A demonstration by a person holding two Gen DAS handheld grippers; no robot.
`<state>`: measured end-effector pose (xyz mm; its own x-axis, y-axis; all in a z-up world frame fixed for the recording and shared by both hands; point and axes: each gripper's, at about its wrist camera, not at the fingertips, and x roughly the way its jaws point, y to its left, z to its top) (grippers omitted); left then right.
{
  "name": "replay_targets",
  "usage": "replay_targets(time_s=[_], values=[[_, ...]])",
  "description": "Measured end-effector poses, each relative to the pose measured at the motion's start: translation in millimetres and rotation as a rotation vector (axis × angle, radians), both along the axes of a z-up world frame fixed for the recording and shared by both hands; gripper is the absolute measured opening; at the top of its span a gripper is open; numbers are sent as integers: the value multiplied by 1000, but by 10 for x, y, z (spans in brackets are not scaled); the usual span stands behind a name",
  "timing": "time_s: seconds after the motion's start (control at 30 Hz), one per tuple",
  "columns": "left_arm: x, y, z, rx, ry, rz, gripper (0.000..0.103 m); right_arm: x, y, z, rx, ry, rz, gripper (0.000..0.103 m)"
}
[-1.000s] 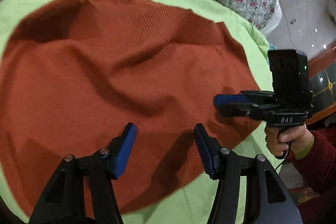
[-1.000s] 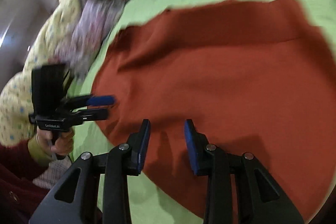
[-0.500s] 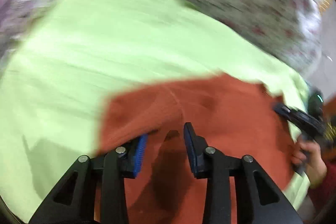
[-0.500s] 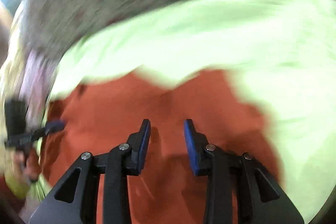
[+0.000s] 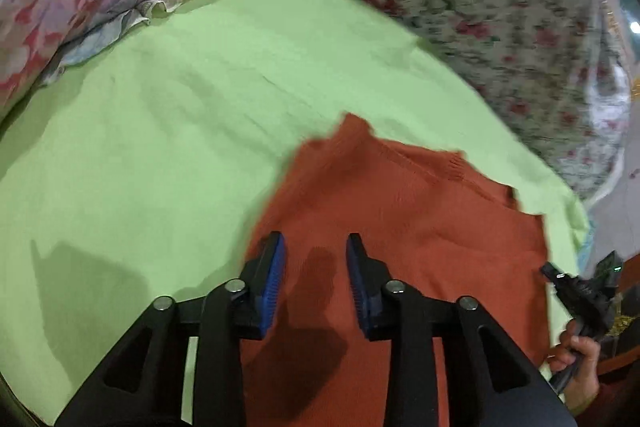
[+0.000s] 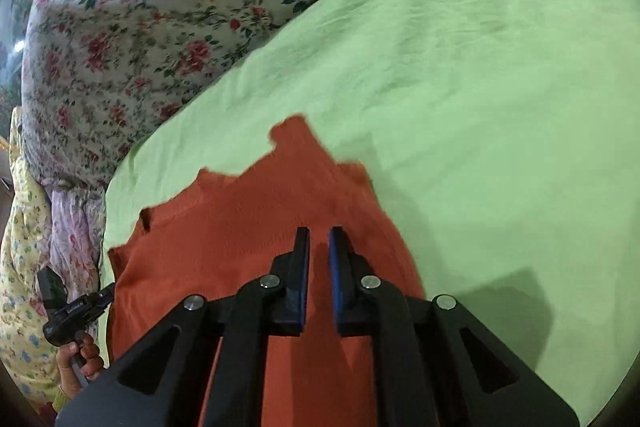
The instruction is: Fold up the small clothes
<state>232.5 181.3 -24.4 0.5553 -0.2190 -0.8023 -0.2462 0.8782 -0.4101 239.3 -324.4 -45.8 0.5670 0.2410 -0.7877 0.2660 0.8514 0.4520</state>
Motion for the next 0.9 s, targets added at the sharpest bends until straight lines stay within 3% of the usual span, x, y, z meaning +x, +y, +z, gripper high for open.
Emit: replay_targets(time_s=[0.07,0.13,0.2,0.27,0.4,0.57,0.73,0.9], values=[[-202,-145,91,-23,-25,-27,35,-117,128,48,27,-9,38,12],[-445,-327,132,-41,-47,-63,43,-276,277,95,29,-8,90,12],[-615,-483,99,-41,-34,-85,45,-456,426,113,25,3,127,14],[-740,-566,3,-52,-3,-106,45,-636,514,83,10,32,131,22],[-977,-495,-212,-85,62,-62,44,-970,413,26,-13,77,87,25],[-1224,-352,-290,-72,101,-3,44,-1301,240,76,-67,112,46,25],[-1493,-190,-255,-52,126,43,45,-1499,122,155,-36,109,5,25],[-1766,-189,-174,-111,123,91,61,-1557,241,330,-23,71,16,34]])
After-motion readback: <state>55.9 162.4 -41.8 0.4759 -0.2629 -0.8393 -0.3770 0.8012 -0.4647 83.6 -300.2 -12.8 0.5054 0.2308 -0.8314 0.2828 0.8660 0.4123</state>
